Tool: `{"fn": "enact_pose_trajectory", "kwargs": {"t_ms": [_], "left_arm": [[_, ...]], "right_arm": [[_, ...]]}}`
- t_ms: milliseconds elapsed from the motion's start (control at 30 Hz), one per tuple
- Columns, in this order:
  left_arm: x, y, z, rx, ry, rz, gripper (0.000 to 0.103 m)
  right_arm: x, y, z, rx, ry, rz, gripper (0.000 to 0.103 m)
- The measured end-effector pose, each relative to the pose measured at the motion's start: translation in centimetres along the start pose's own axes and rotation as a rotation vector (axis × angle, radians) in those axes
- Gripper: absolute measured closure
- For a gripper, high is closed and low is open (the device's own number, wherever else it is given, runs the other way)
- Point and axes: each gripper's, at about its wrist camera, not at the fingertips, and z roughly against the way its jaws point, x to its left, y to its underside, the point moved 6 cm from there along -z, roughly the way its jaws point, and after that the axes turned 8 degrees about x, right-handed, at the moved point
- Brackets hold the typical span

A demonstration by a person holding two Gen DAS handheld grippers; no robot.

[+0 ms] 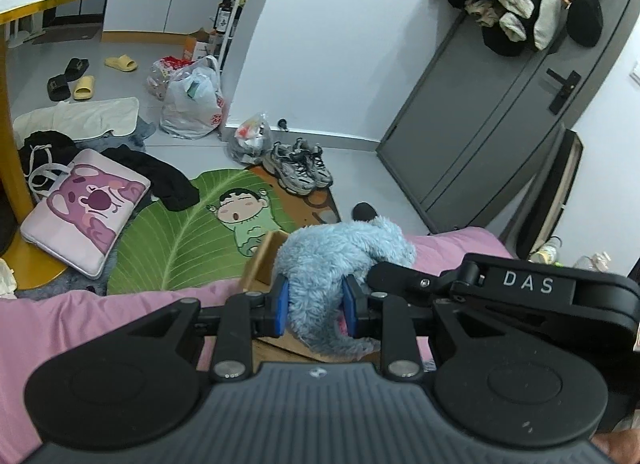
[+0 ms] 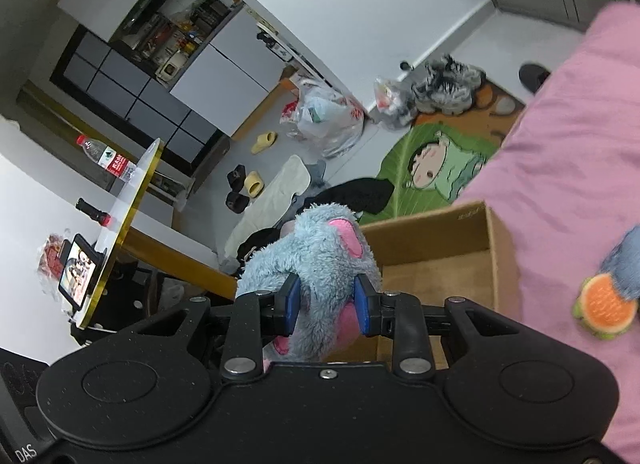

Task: Organize soft objects
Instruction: 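Lift the fuzzy plush with both grippers and carry it over the cardboard box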

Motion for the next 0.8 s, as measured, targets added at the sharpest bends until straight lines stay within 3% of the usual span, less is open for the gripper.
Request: {"fn": "enact_pose_trajectory", "kwargs": {"t_ms": [267, 567, 800], "left_arm": [[2.5, -0.1, -4.0, 0.104, 0.011, 0.091, 0.077], [2.9, -0.5, -6.9, 0.156, 0.001, 0.12, 0.077], [2.8, -0.9, -8.2, 0.168, -0.012, 0.116, 0.076]], "right_arm": [[-2.2, -0.4, -2.8, 0.055, 0.017, -0.033, 0.075], [-4.0, -0.5, -4.7, 0.079, 0.029, -0.076, 0.073], [-4.9, -1.0, -5.2, 0.055, -0.018, -0.17, 0.063]]}}
